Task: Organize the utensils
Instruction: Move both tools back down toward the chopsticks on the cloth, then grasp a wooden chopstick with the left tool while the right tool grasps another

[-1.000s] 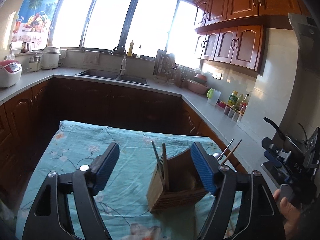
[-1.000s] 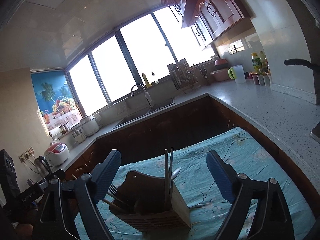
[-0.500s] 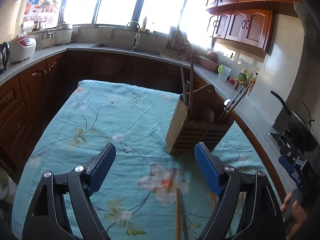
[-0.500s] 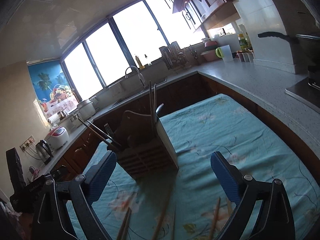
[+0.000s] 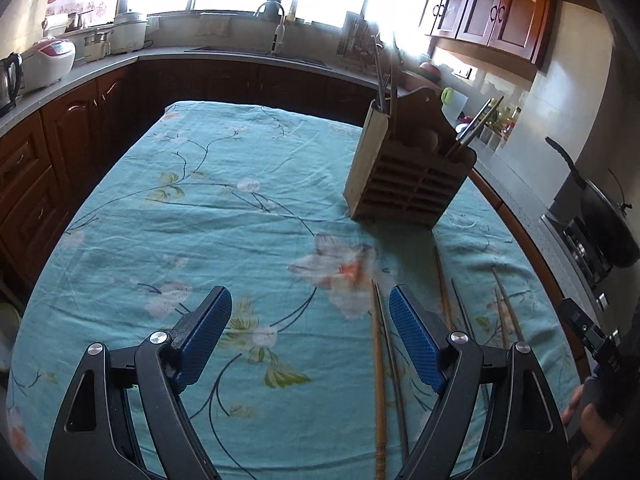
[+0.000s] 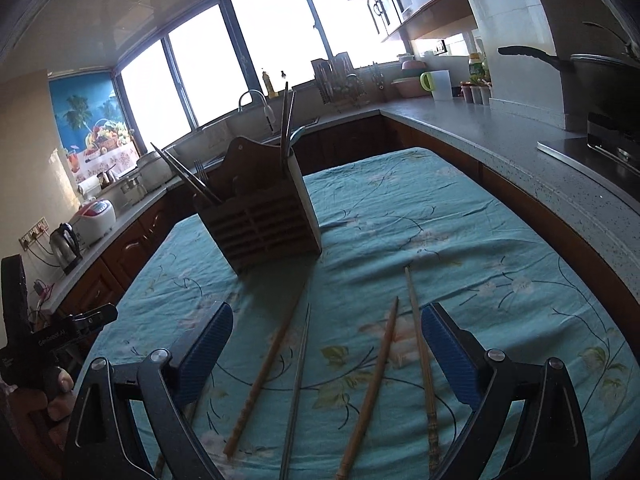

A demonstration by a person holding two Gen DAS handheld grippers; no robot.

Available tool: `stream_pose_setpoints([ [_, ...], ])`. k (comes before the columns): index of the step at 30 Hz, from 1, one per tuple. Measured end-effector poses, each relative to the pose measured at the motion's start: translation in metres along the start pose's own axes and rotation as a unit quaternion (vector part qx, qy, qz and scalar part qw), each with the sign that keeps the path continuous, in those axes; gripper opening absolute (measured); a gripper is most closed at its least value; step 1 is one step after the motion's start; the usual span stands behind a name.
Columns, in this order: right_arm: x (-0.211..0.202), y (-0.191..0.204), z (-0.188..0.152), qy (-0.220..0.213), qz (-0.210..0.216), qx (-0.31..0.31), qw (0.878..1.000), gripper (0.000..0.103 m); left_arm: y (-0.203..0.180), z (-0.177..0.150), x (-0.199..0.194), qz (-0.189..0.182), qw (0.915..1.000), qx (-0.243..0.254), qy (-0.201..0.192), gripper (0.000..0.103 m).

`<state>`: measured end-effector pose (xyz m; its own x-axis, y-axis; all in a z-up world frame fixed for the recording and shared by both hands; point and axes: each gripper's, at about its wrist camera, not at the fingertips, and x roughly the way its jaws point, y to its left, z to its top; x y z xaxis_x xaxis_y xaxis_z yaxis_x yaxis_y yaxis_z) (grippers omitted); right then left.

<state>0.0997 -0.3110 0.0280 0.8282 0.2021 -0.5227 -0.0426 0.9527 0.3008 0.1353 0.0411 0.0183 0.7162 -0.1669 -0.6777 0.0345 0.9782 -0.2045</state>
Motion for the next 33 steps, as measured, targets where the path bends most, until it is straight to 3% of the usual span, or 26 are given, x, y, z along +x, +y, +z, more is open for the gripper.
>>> stream_pose_setpoints([
  [19,0.018,-0.006,-0.014,0.050,-0.010,0.002,0.999,0.095,-0.025,-0.021,0.030,-0.001,0.9956,0.058,0.073,0.082],
  [21,0.023,-0.008,-0.015,0.060,-0.009,0.003,0.998,0.088,-0.029,-0.023,0.036,-0.004,0.9941,0.066,0.085,0.073],
  [26,0.040,-0.017,-0.019,0.098,-0.017,0.016,0.995,0.059,-0.036,-0.029,0.050,-0.011,0.9901,0.082,0.113,0.063],
  [29,0.049,-0.021,-0.021,0.111,-0.022,0.019,0.993,0.053,-0.039,-0.029,0.059,-0.013,0.9879,0.087,0.127,0.057],
  [33,0.063,-0.023,-0.019,0.128,-0.034,0.013,0.991,0.052,-0.041,-0.029,0.073,-0.012,0.9849,0.096,0.143,0.050],
])
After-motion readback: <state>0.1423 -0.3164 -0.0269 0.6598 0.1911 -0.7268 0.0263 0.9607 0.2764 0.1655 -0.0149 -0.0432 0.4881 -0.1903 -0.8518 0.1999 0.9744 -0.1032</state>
